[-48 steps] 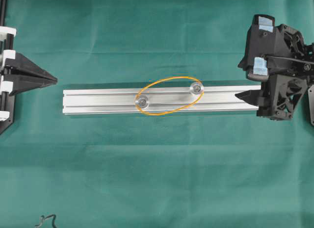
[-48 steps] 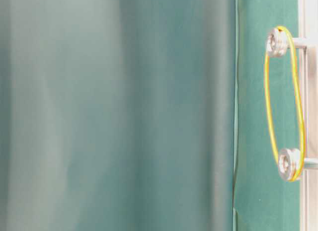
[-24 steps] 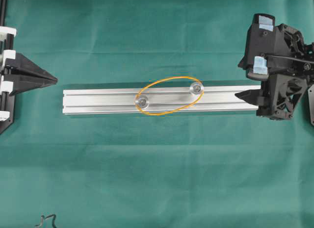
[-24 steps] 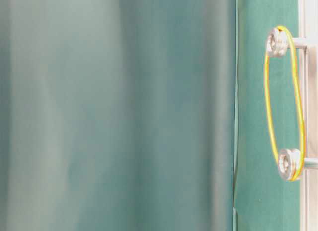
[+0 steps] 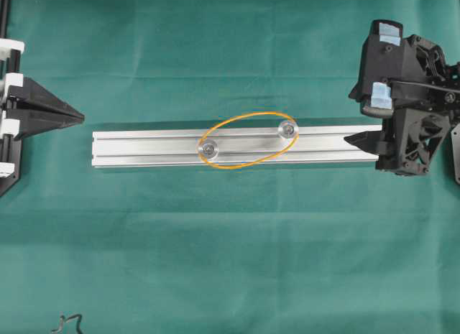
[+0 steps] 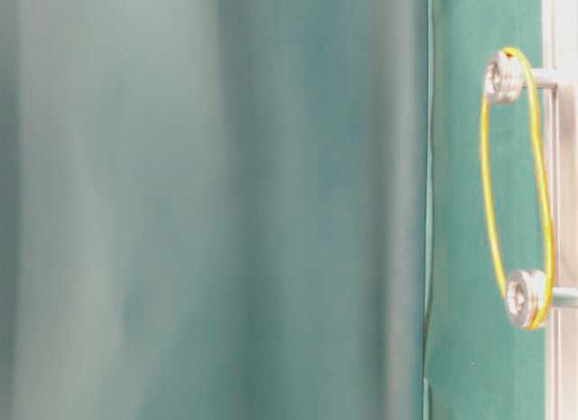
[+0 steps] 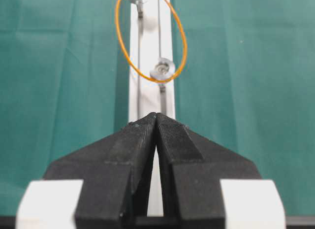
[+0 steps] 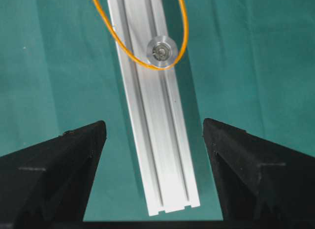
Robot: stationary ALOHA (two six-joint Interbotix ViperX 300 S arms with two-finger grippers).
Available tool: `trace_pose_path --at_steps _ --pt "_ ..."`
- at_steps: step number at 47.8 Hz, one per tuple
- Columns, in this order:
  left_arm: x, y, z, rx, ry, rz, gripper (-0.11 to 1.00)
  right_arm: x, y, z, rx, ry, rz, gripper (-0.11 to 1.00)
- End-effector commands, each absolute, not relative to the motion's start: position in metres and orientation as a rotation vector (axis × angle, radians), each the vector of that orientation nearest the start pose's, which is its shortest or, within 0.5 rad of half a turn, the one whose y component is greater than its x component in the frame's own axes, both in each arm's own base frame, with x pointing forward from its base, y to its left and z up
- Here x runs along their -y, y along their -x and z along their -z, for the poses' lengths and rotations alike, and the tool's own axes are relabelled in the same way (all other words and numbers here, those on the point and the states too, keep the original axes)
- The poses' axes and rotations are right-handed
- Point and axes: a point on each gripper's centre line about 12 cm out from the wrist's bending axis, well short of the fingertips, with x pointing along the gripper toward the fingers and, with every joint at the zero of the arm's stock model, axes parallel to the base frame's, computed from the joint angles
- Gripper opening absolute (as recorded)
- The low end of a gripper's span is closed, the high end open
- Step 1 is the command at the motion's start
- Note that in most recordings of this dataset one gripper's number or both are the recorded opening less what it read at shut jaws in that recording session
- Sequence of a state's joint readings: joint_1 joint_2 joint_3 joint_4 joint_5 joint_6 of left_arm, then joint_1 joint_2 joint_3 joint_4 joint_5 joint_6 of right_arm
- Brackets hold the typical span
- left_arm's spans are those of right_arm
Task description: Hook the rubber onto the shaft.
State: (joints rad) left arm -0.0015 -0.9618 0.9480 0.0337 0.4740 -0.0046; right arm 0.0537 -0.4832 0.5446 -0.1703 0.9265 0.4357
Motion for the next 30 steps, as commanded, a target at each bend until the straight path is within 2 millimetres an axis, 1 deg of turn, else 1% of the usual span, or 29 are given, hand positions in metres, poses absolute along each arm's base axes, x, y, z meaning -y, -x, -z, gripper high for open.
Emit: trace_pose_path --at_steps 1,30 --pt "-0.0014 -0.1971 -0.3116 -0.428 -0.034 -0.007 0.00 0.0015 -0.2789 -0.3122 -0.923 -0.217 0.234 0.81" --pt "-0.0013 -0.1974 -0.3115 -0.428 -0.032 -0.007 0.00 0.0024 -0.2793 -0.3121 -0.918 -0.217 0.236 0.81"
